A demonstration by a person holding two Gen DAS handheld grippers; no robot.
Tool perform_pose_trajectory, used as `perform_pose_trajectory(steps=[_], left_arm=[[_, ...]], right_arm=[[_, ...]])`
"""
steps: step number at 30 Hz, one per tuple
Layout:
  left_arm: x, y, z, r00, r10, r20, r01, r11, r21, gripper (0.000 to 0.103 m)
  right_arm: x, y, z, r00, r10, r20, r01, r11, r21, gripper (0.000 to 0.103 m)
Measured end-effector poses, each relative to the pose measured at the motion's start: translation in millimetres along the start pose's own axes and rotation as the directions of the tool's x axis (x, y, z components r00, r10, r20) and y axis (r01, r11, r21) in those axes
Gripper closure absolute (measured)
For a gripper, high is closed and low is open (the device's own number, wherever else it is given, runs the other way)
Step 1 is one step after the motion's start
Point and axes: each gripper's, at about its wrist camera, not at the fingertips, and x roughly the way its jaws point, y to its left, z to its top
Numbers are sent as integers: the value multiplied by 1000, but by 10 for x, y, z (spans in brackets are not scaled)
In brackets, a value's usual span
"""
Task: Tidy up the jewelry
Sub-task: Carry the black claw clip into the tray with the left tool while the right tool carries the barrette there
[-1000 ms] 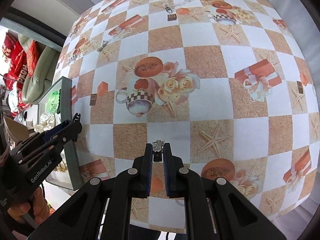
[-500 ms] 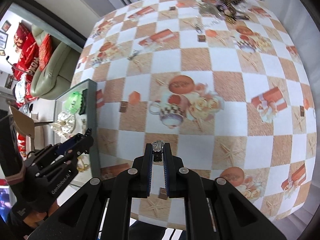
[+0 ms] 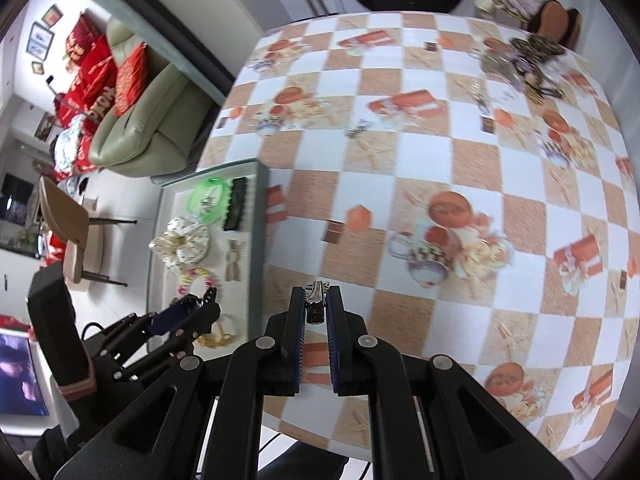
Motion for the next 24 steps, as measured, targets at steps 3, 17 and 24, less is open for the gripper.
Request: perform_pose_trajectory(steps=[3, 17, 24], left_arm=[[-36, 203, -76, 1000, 17, 2, -16, 999, -43, 73], [12, 951, -355, 996, 81, -27, -85, 976, -203, 73], [154, 1039, -352, 996, 81, -39, -88, 968, -235, 73]], right_arm=[[42, 178, 38, 1000, 14, -7, -14, 999, -34, 92], [481, 973, 172, 992, 82, -96, -99, 976, -192, 92], [772, 1136, 254, 985, 89, -151, -120, 969, -214, 92]])
